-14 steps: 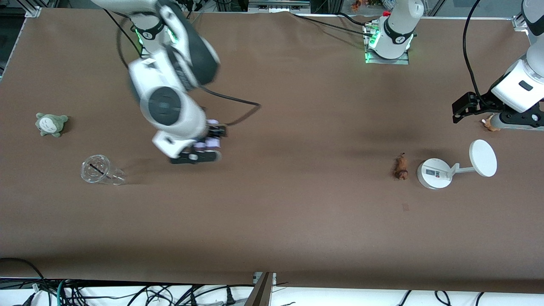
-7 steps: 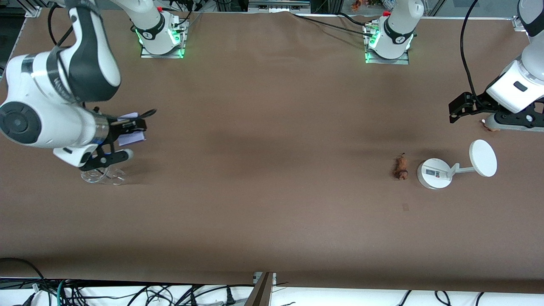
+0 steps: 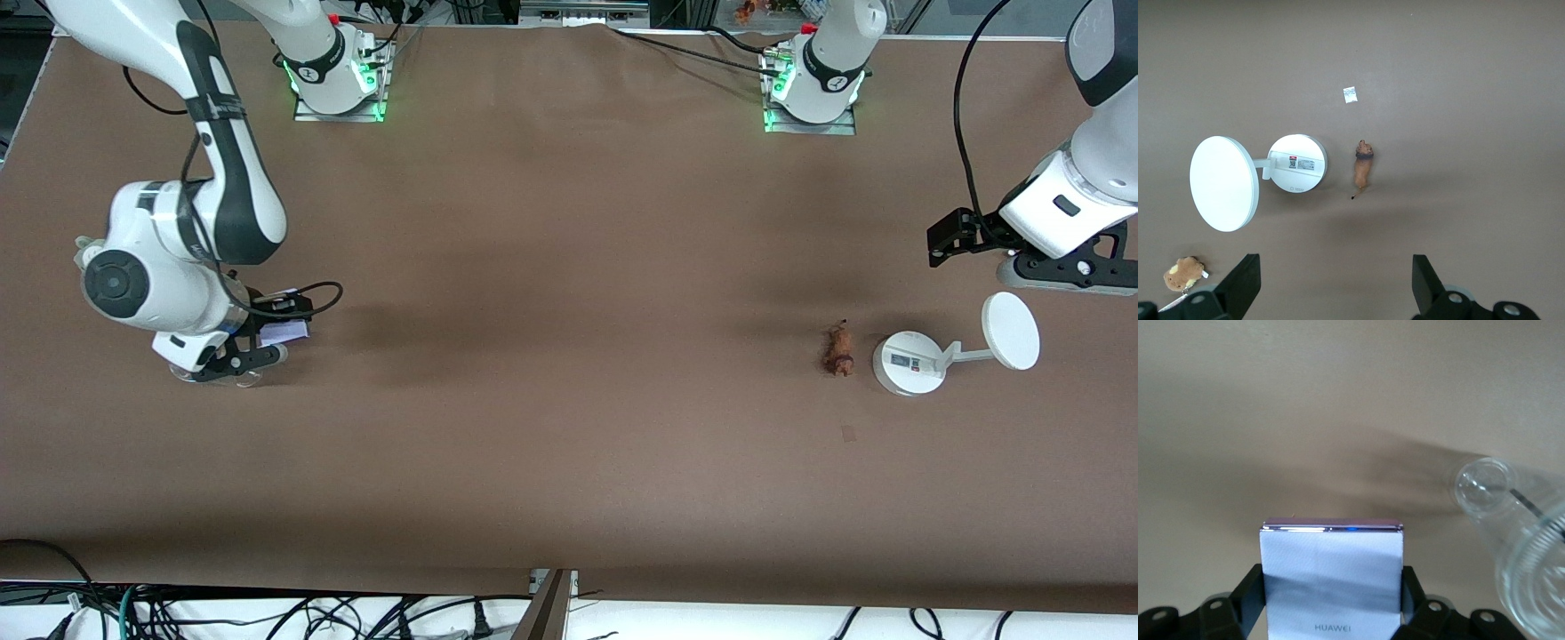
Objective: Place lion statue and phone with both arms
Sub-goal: 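Lower the phone onto the table beside the glass cup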
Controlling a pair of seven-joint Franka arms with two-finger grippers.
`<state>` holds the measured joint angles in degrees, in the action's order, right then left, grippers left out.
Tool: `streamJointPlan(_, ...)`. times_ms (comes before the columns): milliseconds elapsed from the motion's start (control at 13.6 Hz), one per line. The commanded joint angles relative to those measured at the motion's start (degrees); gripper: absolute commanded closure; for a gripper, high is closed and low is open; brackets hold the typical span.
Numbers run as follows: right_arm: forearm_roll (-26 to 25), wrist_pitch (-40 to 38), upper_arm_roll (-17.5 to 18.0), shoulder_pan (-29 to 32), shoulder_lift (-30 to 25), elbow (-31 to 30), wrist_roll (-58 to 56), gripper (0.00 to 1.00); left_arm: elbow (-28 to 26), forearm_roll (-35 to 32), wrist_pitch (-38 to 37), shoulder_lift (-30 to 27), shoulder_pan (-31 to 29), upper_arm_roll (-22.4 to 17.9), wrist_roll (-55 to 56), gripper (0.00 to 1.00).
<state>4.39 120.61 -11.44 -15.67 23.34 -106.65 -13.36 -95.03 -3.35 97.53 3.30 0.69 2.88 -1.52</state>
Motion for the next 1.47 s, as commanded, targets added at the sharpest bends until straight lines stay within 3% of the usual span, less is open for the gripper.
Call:
streamJointPlan(0, 1.4, 7.1, -0.5, -0.5, 0.5, -3.7, -1.0, 0.87, 2.0, -1.0, -0.8, 0.7, 0.2, 0.5, -0.5, 0.0)
streamJointPlan(366, 5.6, 15.0, -0.5, -0.4, 5.9, -3.9, -1.0, 0.87, 2.7, -1.0, -1.2, 0.7, 0.2, 1.3, -0.5, 0.0)
streamJointPlan(733, 5.8, 18.7, -0.5, -0.2, 8.7, -3.8, -0.8, 0.87, 2.7, -1.0, -1.2, 0.7, 0.3, 1.7, -0.5, 0.0)
streamJointPlan(806, 5.8, 18.7, -0.5, -0.2, 8.8, -3.7, -0.7, 0.85, 2.7, -1.0, -1.2, 0.7, 0.2, 1.7, -0.5, 0.0)
streamJointPlan(953, 5.8, 18.7, -0.5, 0.0, 8.9, -3.7, -0.7, 0.62, 2.7, -1.0, -1.2, 0.7, 0.2, 1.6, -0.5, 0.0)
streamJointPlan(1393, 5.8, 21.2, -0.2, 0.1, 11.1, -3.3, -0.4, 0.6, 2.7, -1.0, -1.3, 0.6, 0.1, 1.6, -0.5, 0.0)
